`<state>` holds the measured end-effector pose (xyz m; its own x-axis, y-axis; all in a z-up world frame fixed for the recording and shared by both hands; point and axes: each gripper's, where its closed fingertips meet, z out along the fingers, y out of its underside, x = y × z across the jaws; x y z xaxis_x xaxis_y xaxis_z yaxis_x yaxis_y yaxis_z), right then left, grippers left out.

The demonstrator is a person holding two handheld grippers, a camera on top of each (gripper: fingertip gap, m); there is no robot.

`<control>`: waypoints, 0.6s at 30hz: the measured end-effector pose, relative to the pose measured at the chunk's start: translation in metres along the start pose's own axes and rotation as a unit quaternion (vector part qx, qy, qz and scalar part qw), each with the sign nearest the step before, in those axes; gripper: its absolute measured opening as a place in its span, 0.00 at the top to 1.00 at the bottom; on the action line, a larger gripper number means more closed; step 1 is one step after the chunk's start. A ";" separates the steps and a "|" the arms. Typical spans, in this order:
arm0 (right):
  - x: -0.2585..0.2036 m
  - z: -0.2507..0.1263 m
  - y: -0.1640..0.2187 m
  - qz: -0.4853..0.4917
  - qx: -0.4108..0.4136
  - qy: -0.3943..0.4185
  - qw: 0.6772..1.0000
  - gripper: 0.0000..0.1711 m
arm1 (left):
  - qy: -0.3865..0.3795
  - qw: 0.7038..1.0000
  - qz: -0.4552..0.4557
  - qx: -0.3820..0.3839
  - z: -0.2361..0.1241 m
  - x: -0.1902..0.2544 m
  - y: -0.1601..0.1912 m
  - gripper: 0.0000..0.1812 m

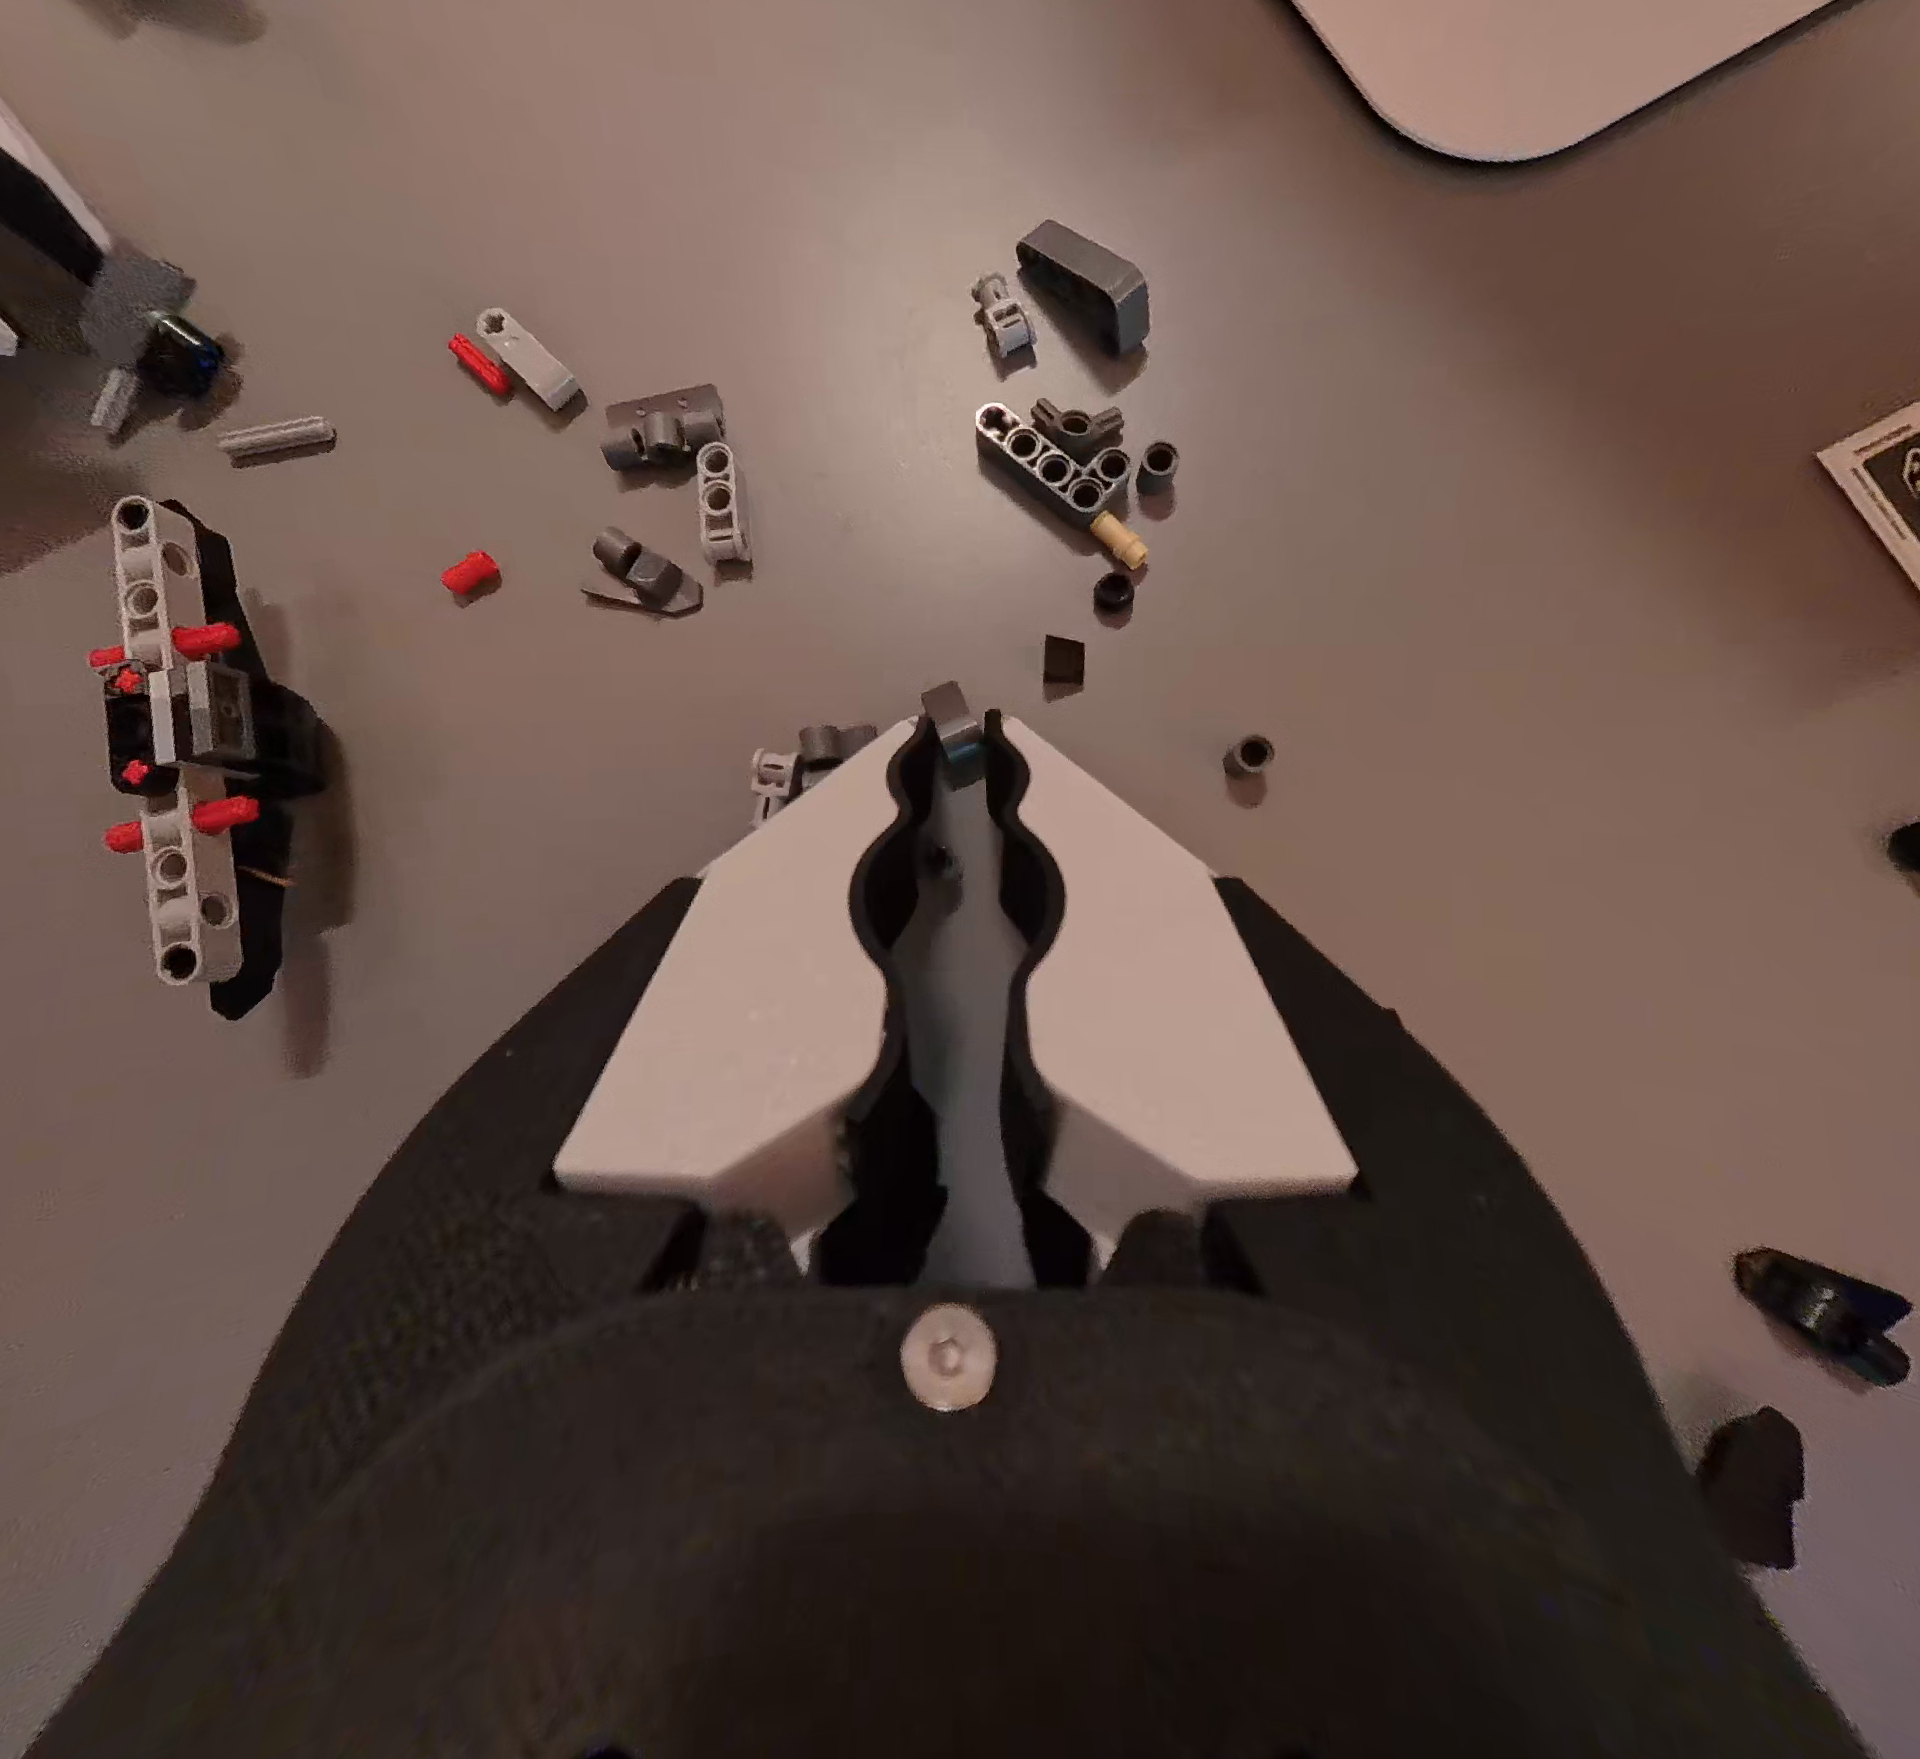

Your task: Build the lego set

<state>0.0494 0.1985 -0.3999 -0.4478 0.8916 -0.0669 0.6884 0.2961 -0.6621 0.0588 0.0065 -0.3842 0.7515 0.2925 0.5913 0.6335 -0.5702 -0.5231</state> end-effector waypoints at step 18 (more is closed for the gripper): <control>-0.079 -0.084 -0.115 0.189 0.265 -0.321 0.889 0.97 | -0.029 0.941 0.305 0.146 -0.018 0.086 -0.115 0.85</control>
<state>0.0533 0.1230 -0.2564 -0.5926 0.4627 -0.6594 0.5700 -0.3375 -0.7491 0.0469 0.0832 -0.2619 0.9950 0.0251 0.0968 0.0985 -0.4120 -0.9058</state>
